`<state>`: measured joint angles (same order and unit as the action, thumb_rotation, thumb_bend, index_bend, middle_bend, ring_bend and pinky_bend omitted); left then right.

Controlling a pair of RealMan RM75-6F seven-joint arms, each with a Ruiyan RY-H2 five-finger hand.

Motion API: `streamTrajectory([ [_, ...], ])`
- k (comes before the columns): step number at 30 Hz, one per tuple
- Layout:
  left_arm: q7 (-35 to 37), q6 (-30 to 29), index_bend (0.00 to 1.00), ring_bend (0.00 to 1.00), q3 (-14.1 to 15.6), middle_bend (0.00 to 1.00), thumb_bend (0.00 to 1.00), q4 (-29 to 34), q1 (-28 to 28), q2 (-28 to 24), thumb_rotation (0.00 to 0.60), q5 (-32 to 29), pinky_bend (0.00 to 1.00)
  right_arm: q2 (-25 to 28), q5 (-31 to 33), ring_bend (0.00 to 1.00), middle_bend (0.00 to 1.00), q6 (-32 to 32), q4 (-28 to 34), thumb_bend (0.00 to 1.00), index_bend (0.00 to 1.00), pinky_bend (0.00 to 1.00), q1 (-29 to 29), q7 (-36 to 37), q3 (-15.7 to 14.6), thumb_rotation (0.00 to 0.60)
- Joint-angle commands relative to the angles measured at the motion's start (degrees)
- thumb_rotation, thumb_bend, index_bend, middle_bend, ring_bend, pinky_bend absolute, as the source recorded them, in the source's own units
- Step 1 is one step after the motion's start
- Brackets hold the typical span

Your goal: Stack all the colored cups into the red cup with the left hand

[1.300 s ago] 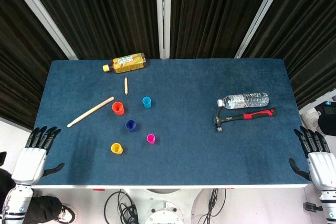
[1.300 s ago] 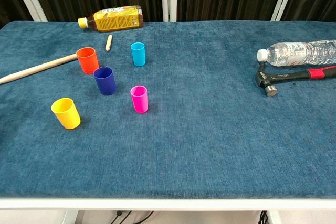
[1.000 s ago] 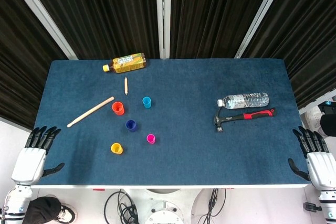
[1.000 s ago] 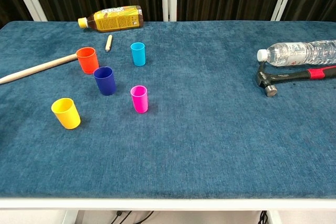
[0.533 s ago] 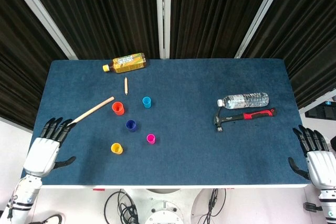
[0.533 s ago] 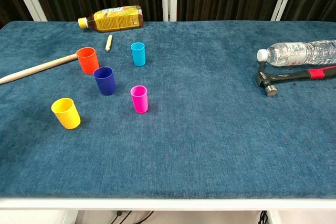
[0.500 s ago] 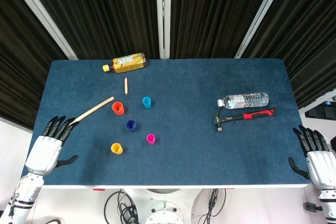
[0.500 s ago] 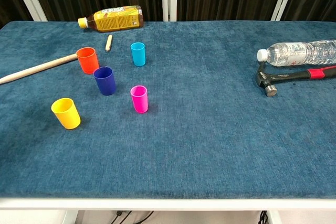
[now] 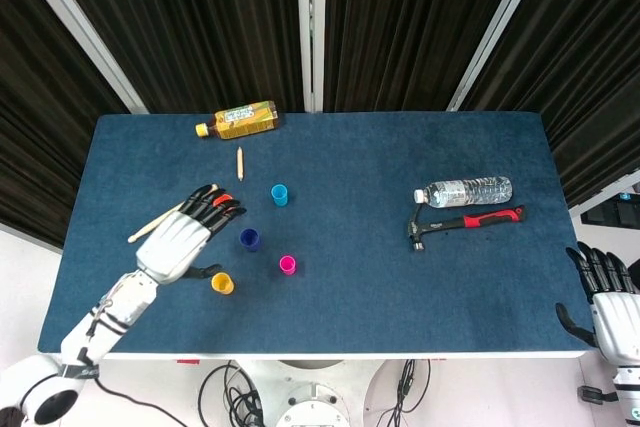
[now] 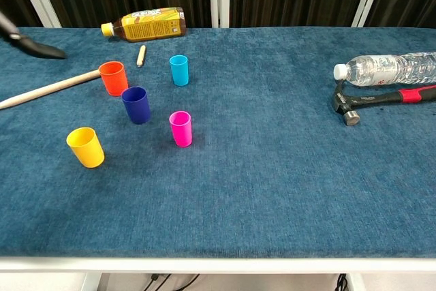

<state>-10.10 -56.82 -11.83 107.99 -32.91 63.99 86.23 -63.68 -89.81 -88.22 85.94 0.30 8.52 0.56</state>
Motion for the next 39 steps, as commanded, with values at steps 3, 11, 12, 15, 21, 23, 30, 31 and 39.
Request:
streamTrajectory([
  [3,-4.7,8.5,0.17,0.00,-2.4,0.13,0.16,-5.4,-8.2,6.7,0.600,-8.7,0.00,0.5,-0.5,0.00,0.00,-0.7,0.3,0.31,0.00,0.00,-0.2,0.5,0.1,0.600],
  [11,-7.3,12.3,0.21,0.00,-0.7,0.17,0.16,-13.4,-12.6,13.4,0.600,-14.7,0.00,1.3,-0.6,0.00,0.00,-2.1,-0.1,0.31,0.00,0.00,-0.7,1.8,0.5,0.600],
  [12,-7.7,12.6,0.22,0.00,-0.4,0.18,0.16,-14.5,-13.0,14.1,0.600,-15.4,0.00,1.3,-0.5,0.00,0.00,-2.1,-0.2,0.31,0.00,0.00,-0.7,2.0,0.5,0.600],
  [15,-8.3,13.0,0.24,0.00,0.3,0.18,0.16,-16.7,-13.8,15.5,0.600,-16.6,0.00,1.2,-0.2,0.00,0.00,-1.9,-0.7,0.31,0.00,0.00,-0.8,2.6,0.5,0.600],
  [21,-8.3,13.6,0.27,0.00,1.6,0.23,0.16,-20.7,-14.8,17.5,0.600,-18.6,0.00,1.2,0.2,0.00,0.00,-1.7,-1.4,0.31,0.00,0.00,-0.8,3.3,0.7,0.600],
  [23,-7.7,13.5,0.29,0.00,1.9,0.24,0.16,-21.7,-14.8,18.2,0.600,-19.1,0.00,1.2,0.3,0.00,0.00,-1.6,-1.5,0.31,0.00,0.00,-0.8,3.3,0.7,0.600],
  [30,-6.8,12.1,0.36,0.00,3.4,0.30,0.17,-25.9,-14.7,20.4,0.600,-18.1,0.00,1.2,0.6,0.00,0.00,-1.3,-1.5,0.31,0.00,0.00,-0.7,3.2,0.9,0.600],
  [31,-6.7,12.1,0.37,0.00,3.6,0.30,0.17,-26.3,-14.7,20.6,0.600,-18.1,0.00,1.2,0.6,0.00,0.00,-1.3,-1.5,0.31,0.00,0.00,-0.7,3.2,0.9,0.600],
  [39,-5.6,11.8,0.37,0.00,4.4,0.32,0.19,-28.8,-15.0,22.4,0.600,-17.4,0.00,1.2,0.8,0.00,0.00,-0.7,-1.5,0.31,0.00,0.00,-0.5,3.0,1.0,0.600],
])
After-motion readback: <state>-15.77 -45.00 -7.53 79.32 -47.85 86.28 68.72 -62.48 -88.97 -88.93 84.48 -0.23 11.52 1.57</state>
